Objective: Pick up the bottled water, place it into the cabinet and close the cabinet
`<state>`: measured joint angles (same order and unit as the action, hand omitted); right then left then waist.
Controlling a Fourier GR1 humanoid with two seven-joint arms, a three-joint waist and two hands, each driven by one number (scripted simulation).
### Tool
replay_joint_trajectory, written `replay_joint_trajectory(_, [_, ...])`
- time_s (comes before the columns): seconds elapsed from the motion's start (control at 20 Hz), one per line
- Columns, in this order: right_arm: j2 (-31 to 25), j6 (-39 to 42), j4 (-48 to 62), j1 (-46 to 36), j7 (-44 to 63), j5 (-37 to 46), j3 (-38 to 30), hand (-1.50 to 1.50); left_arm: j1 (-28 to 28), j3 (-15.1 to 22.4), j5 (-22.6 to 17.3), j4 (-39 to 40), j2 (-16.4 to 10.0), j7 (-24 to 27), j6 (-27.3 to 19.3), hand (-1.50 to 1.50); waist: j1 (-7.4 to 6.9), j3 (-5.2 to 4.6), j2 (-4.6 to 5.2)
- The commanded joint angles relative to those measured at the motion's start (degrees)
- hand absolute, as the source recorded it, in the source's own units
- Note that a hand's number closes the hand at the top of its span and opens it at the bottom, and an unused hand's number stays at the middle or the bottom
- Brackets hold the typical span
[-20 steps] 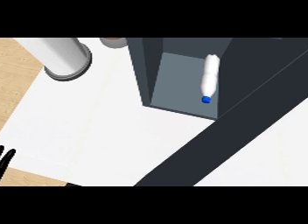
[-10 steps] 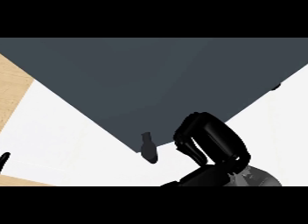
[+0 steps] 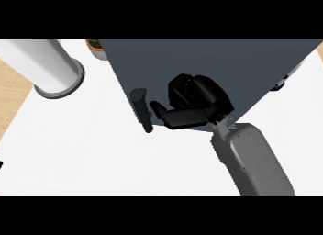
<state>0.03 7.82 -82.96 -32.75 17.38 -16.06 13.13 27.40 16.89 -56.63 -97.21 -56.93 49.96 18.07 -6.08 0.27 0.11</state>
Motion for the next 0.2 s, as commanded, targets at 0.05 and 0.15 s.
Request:
replay_joint_trajectory(0.05, [-0.3, -2.5, 14.7, -13.1, -3.6, 2.0, -7.3, 1.50, -0.8, -1.6, -0.5, -0.3, -0.1, 1.0, 2.7, -1.50, 0.48, -0.31, 1.23])
replay_joint_trajectory(0.15, [0.0, -3.0, 16.2, -13.8, -4.5, 2.3, -6.9, 1.50, -1.6, -0.5, -0.5, -2.3, 1.4, -0.4, 0.3, -1.50, 0.67, -0.27, 1.37])
